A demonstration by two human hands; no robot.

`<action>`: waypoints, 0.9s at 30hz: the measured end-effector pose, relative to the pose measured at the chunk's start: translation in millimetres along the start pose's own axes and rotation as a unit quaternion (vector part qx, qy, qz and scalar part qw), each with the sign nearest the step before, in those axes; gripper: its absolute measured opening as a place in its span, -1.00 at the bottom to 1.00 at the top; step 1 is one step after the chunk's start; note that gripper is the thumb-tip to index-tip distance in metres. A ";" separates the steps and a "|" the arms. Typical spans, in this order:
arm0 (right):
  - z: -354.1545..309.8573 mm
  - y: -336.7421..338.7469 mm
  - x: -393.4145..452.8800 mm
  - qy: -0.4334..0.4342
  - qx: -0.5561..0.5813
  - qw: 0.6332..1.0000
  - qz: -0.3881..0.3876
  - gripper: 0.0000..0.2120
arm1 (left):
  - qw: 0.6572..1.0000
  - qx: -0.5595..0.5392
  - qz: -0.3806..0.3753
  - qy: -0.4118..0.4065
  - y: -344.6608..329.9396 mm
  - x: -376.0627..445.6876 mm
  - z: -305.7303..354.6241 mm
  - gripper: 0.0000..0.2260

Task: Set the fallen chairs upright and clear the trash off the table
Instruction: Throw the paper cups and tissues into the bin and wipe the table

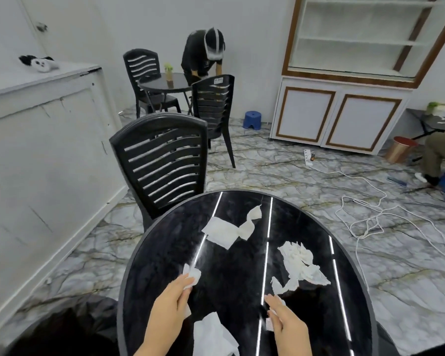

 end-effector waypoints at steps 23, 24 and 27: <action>-205.5 -322.3 -170.9 0.117 -0.013 0.879 -0.462 -0.40 | 0.934 0.049 0.289 0.205 278.2 -180.7 -142.5 -0.70; -191.6 -340.5 -178.6 0.103 -0.013 0.876 -0.471 -0.39 | 0.932 0.049 0.288 0.214 276.4 -183.9 -158.4 -0.70; -147.7 -394.1 -199.8 0.092 -0.060 0.863 -0.494 -0.37 | 0.929 0.048 0.275 0.243 264.5 -191.5 -218.4 -0.61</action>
Point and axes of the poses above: each hand's wrist, its own x-axis towards the middle knuckle, its own y-axis out of the back of the hand, z = x × y, the point moved 6 cm from there along x, towards the middle knuckle, and after that the axes turned 10 degrees about -x, right-handed, at the moved point
